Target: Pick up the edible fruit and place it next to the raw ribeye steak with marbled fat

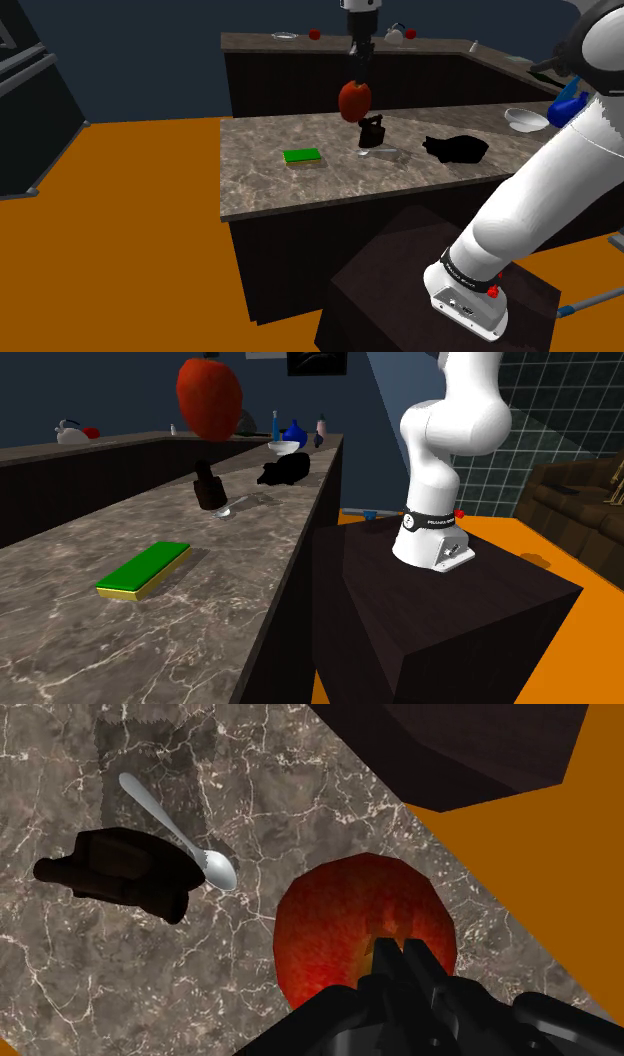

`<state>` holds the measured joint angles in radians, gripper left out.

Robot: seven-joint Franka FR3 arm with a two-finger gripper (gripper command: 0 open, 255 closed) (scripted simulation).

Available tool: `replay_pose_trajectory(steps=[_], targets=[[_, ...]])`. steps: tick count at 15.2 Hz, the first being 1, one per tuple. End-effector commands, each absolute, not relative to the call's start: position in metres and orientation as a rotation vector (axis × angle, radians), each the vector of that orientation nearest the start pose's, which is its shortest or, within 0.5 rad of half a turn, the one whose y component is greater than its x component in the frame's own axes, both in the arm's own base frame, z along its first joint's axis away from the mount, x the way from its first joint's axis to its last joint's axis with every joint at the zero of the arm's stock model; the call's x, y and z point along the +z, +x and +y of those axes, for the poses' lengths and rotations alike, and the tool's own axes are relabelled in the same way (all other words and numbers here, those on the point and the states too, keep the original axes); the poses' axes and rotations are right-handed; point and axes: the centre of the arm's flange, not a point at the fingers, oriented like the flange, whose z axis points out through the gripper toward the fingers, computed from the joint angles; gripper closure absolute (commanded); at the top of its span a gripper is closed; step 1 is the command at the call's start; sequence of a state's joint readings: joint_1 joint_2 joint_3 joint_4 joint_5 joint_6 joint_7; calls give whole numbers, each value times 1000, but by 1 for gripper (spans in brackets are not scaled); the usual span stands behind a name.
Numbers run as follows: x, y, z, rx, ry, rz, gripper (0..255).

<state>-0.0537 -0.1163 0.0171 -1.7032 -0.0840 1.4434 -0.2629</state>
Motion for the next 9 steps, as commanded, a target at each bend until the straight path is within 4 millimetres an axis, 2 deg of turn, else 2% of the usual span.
replay_pose_trajectory(steps=[1, 9], targets=[[614, 501, -54, 247, -3176, -356, 255], [615, 495, -159, 247, -3176, -356, 255]])
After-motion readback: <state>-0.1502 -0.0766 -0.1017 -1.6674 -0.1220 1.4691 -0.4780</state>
